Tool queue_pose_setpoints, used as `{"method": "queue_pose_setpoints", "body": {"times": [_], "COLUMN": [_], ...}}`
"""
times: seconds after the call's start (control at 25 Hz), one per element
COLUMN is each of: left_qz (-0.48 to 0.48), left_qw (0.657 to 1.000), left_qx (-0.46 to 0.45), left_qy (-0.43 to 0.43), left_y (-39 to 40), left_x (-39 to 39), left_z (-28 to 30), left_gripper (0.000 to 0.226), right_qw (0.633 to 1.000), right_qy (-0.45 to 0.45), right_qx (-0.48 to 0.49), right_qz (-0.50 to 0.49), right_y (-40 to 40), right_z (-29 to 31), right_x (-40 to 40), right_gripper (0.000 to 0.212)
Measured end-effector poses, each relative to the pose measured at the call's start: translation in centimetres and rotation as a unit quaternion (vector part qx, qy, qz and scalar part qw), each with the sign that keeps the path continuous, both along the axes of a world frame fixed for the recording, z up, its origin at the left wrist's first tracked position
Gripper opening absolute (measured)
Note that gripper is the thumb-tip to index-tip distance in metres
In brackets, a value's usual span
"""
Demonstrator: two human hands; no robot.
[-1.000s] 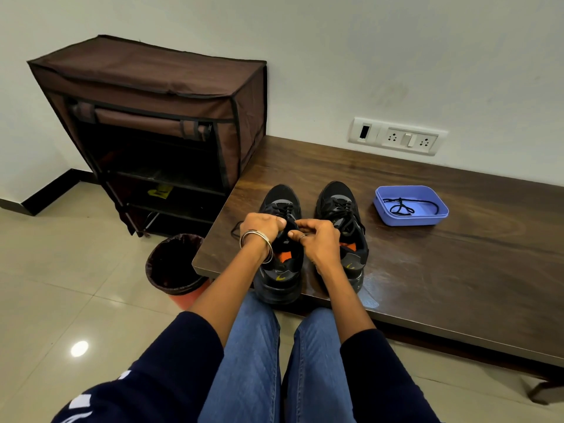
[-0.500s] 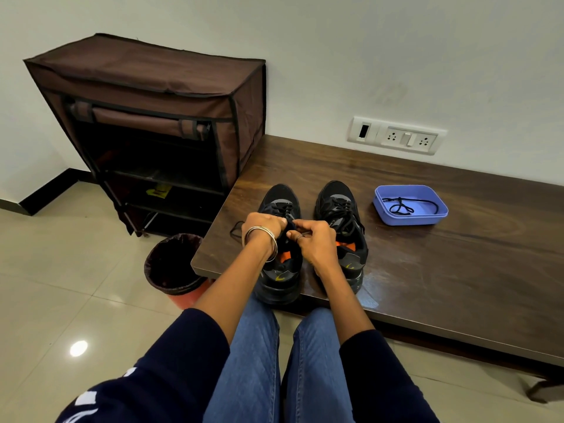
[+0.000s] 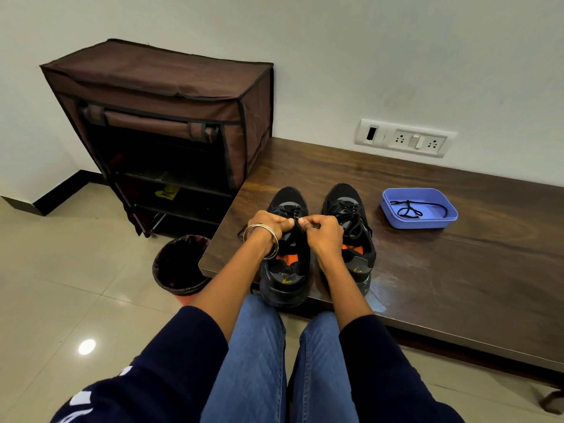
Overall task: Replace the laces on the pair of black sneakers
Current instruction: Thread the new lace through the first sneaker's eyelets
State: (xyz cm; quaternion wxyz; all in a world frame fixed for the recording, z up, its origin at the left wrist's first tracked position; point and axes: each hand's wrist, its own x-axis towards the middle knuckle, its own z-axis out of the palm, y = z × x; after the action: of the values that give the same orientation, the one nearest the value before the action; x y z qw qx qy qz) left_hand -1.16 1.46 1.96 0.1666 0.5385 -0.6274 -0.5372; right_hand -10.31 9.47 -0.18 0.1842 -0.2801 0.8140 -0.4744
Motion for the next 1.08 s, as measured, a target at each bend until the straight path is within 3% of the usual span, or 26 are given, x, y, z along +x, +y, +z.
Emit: {"method": "queue_pose_setpoints", "body": {"times": [0.16,0.36,0.56,0.76,0.92,1.0,1.08], "left_qz": [-0.029,0.032,0.087,0.131,-0.007,-0.077,-0.116], "left_qw": [0.999,0.991,0.98,0.99,0.998,0.994,0.977], "left_qx": [-0.025,-0.106,-0.136,-0.051,-0.02,-0.07,-0.172], "left_qy": [-0.018,-0.076,-0.115,-0.008,0.06,0.038,-0.04], "left_y": [-0.6,0.1,1.0,1.4,1.4,1.6,1.8], "left_x": [0.3,-0.5,-1.2,-1.3,-0.3,0.0,0.1], "left_z": [0.2,0.4,0.6,0.1,-0.2,-0.6,-1.2], "left_gripper": [0.008,0.008,0.027,0.023,0.052,0.058,0.056], "right_qw": [1.0,0.999,0.999,0.998,0.999,0.998,0.994], "right_qy": [-0.021,-0.033,-0.036,-0.047,-0.028,-0.041,-0.071], "right_qx": [0.001,0.0,0.011,0.007,0.011,-0.009,-0.042], "right_qz": [-0.011,-0.008,0.031,0.034,-0.02,-0.048,-0.069], "right_y": [-0.5,-0.5,-0.6,-0.7,-1.0,-0.8,-0.6], "right_z": [-0.3,-0.6,-0.8,-0.9,0.0,0.7,1.4], "right_x": [-0.3,-0.5,-1.2,-1.7,-0.9,-0.4,0.0], "right_gripper": [0.009,0.006,0.013,0.022,0.024,0.023,0.021]}}
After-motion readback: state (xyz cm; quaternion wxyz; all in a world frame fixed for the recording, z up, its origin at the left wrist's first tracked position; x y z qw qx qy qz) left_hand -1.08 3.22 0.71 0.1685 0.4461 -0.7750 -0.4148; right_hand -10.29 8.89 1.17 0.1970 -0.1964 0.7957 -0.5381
